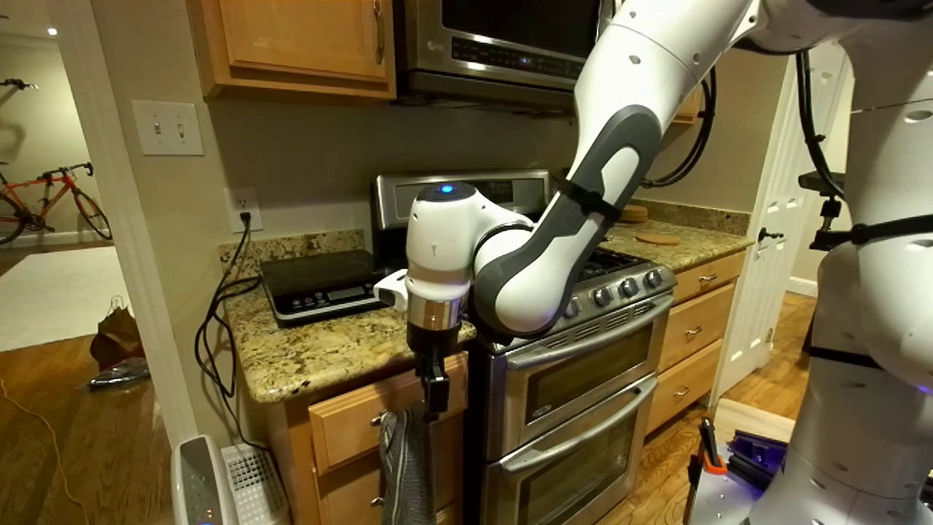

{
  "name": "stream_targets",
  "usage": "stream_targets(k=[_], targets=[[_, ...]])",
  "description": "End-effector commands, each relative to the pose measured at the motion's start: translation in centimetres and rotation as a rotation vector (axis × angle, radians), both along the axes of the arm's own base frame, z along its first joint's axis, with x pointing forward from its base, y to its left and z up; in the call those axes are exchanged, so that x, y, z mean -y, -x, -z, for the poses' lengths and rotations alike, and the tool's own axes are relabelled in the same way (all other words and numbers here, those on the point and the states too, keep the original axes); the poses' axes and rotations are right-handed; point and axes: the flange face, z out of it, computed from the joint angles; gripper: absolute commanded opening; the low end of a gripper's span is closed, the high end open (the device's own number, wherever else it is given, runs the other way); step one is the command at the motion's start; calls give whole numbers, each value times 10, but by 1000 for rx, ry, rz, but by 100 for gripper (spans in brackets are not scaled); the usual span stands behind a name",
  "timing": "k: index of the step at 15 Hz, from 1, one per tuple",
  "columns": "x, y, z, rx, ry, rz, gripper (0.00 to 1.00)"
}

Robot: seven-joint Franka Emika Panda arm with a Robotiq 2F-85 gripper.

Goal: Open the top drawer.

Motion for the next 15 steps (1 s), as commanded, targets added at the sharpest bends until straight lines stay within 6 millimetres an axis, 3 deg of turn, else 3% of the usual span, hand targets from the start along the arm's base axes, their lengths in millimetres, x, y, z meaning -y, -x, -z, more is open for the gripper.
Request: stream_targets(k=[1,9,15], targets=[[5,-10,25,6,24,22,100],[2,-26,72,25,23,-66,100],[0,-28,74,15,38,-83,100]])
